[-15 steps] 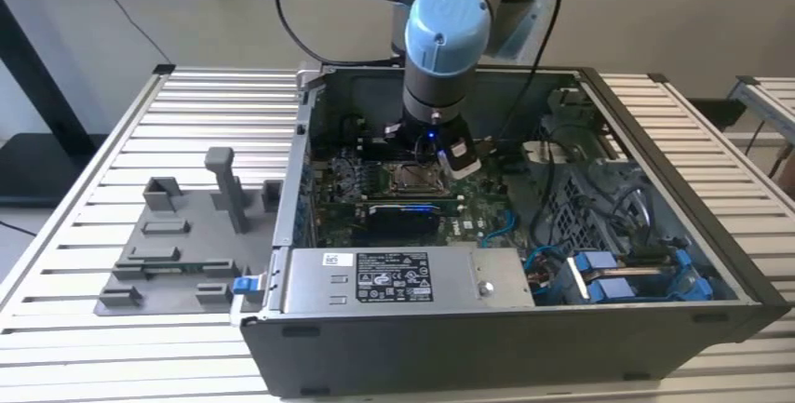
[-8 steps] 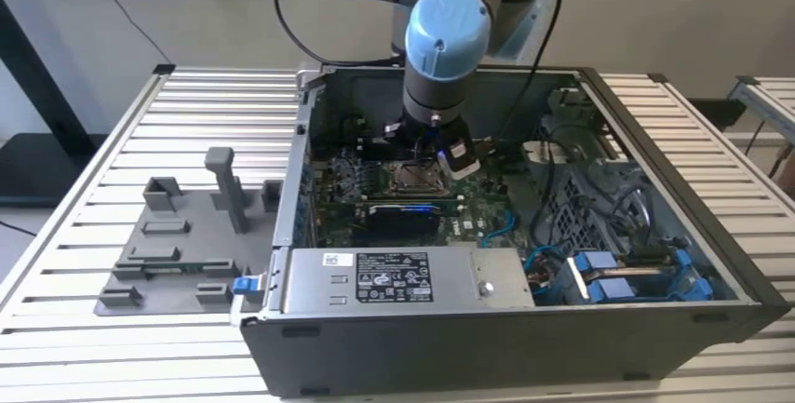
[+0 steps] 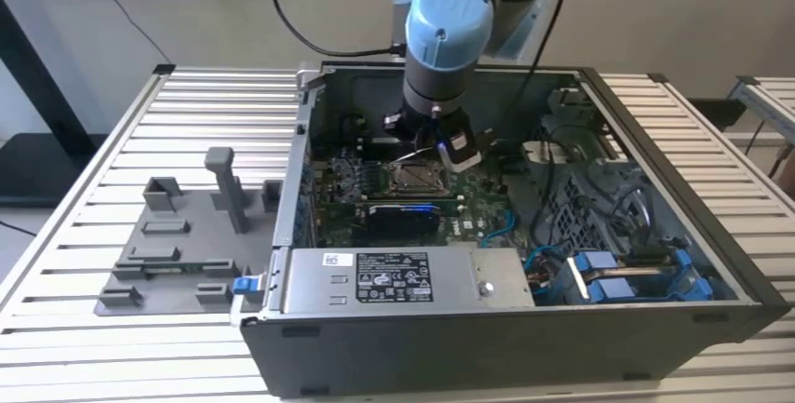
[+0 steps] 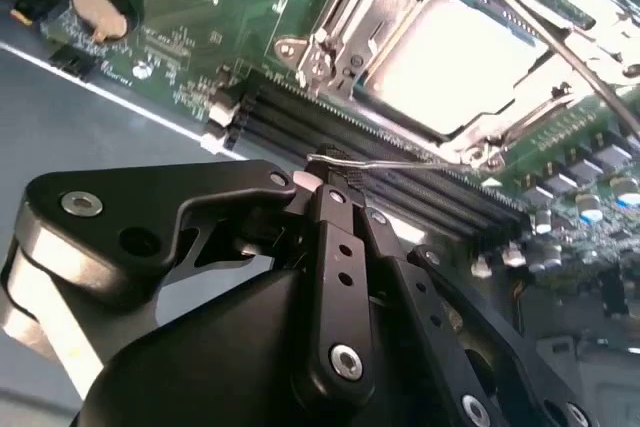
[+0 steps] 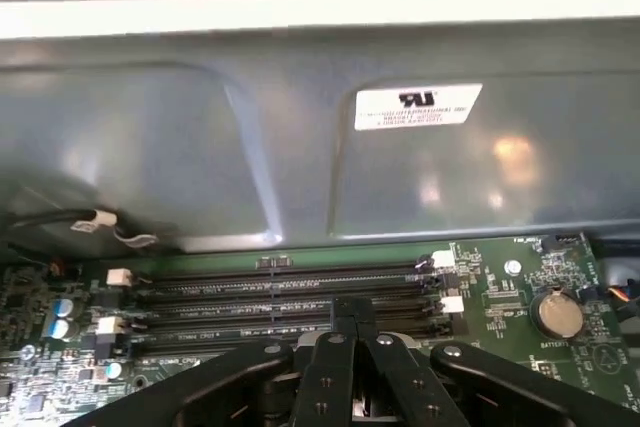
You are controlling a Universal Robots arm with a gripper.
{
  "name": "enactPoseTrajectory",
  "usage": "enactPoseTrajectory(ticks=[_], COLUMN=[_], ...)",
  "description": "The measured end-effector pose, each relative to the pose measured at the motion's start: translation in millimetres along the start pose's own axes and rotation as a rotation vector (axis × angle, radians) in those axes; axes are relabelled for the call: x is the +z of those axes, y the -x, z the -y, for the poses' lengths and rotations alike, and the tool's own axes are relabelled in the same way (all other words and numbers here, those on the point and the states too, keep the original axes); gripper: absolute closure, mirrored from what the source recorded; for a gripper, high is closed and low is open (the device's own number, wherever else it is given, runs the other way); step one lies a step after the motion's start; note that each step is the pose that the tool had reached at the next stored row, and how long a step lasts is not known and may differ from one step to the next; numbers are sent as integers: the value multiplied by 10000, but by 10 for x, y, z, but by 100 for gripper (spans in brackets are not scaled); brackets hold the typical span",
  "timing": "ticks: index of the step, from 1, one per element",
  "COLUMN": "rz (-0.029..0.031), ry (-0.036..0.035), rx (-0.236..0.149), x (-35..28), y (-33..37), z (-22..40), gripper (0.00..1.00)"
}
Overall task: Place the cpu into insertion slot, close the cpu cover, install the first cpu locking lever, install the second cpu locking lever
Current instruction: 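Install the first cpu locking lever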
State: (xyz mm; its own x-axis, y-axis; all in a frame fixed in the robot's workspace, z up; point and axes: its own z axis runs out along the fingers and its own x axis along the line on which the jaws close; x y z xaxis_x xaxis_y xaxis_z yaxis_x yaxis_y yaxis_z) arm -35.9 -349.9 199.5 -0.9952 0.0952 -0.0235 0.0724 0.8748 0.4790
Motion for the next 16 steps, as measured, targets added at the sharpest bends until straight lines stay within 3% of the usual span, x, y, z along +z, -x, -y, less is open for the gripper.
enactPoseTrajectory(ticks=[8,16], rz=[-7,-273], ry=[-57,-89], rx=[2,146], x=[-40,-96], y=[-71,-129], z=[-15,-39], gripper=[89,89])
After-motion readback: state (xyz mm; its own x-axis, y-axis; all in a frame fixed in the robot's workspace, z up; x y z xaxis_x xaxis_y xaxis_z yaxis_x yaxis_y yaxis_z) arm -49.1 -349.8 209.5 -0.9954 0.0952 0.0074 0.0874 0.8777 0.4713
